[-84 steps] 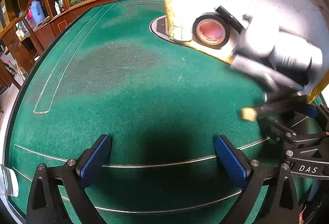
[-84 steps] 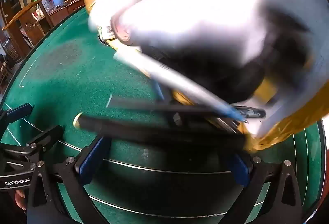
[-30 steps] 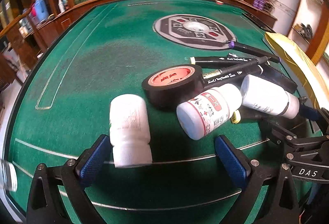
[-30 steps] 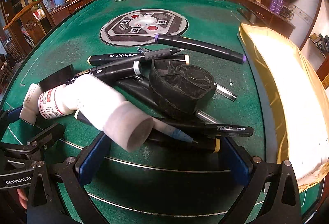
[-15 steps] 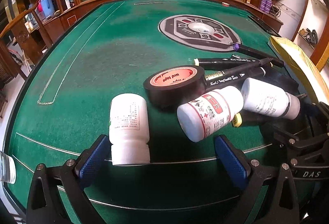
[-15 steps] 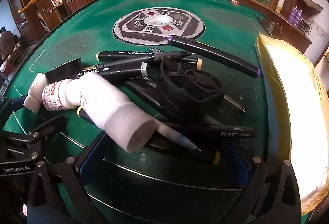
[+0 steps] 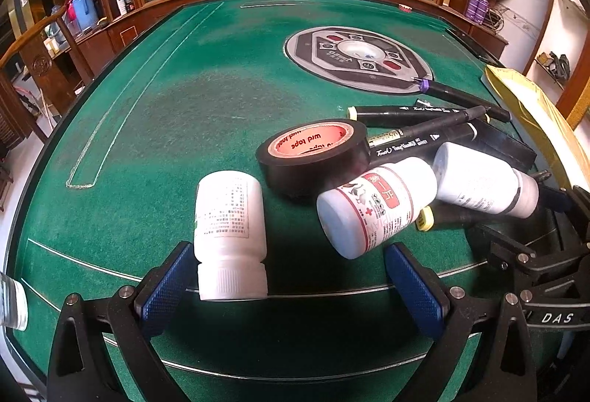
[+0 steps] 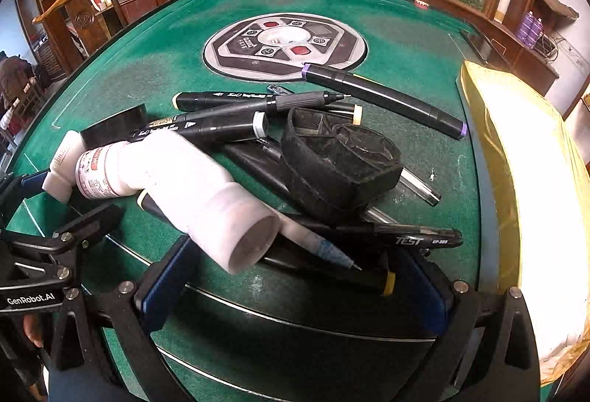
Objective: Organize rigid objects
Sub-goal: 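Grasp the upright white pill bottle with the left tool while the right tool grasps a black marker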
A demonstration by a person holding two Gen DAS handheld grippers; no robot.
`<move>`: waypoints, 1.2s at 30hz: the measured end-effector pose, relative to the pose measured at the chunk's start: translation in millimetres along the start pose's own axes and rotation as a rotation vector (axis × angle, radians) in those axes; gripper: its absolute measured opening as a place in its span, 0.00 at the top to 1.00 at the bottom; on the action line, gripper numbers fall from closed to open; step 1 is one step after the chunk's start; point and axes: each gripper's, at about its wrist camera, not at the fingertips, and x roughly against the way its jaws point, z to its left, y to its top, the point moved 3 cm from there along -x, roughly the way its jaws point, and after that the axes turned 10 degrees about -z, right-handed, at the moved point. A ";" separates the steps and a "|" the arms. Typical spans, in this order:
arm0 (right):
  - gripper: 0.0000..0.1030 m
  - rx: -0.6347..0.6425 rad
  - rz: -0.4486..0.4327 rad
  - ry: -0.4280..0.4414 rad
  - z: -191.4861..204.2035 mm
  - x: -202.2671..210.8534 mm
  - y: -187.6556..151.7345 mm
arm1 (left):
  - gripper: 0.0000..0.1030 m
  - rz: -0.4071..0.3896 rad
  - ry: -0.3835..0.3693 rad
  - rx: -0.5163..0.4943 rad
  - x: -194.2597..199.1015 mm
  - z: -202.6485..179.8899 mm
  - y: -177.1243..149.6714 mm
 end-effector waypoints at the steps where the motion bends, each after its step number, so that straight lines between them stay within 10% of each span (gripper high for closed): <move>1: 0.00 0.000 0.000 0.000 -0.3 0.0 0.1 | 0.01 0.000 0.000 0.000 -0.6 -0.2 0.6; 27: 0.00 0.014 0.000 0.014 -0.6 -1.6 1.0 | 0.01 -0.003 0.015 0.010 -0.1 0.1 -0.5; 36: 0.04 0.120 -0.121 0.241 -2.8 72.3 -5.9 | 0.01 -0.050 -0.050 -0.103 31.2 14.2 14.1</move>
